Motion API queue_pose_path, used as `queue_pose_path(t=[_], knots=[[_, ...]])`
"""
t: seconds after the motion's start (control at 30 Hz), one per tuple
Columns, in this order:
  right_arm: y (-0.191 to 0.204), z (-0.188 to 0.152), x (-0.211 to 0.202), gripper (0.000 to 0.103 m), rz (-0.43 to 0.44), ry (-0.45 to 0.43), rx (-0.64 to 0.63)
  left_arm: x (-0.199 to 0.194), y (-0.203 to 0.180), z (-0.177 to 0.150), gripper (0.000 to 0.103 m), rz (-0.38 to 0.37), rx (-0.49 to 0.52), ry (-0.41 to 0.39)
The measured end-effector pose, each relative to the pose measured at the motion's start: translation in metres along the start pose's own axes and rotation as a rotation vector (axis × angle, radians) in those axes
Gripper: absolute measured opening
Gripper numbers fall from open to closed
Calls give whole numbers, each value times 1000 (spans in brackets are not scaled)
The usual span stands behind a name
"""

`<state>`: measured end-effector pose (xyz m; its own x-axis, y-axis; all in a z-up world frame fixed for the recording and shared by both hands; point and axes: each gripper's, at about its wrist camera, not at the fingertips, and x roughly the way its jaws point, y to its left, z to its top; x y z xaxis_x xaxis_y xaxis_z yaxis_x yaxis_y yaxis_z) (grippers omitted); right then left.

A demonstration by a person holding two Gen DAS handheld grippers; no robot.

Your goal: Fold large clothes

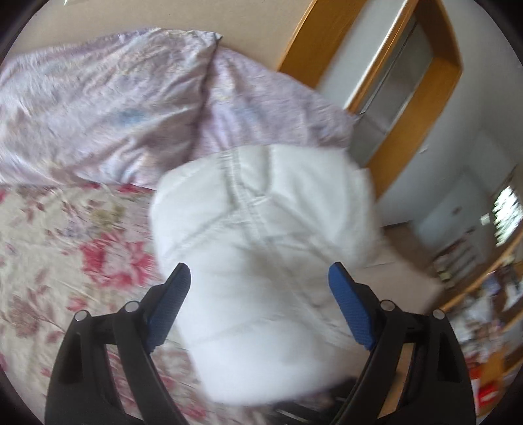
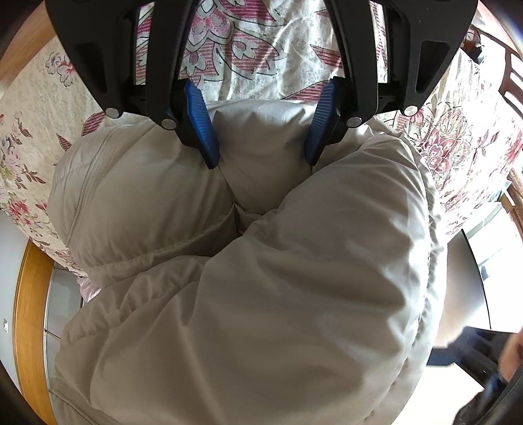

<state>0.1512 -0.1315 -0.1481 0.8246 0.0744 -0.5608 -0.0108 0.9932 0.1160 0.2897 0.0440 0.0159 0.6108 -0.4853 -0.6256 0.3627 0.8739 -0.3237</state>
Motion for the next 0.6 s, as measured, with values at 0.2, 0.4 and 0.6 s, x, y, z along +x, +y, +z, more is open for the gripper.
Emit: queue_pose_path(t=[0.2, 0.4, 0.6], knots=[[0, 0, 0, 57, -2, 0, 0, 41, 12, -4, 79, 17, -10, 59], [-1, 0, 0, 57, 4, -1, 1, 60, -8, -11, 79, 29, 60, 71], [-4, -1, -9, 57, 12, 3, -14, 72, -24, -20, 79, 51, 110, 95]])
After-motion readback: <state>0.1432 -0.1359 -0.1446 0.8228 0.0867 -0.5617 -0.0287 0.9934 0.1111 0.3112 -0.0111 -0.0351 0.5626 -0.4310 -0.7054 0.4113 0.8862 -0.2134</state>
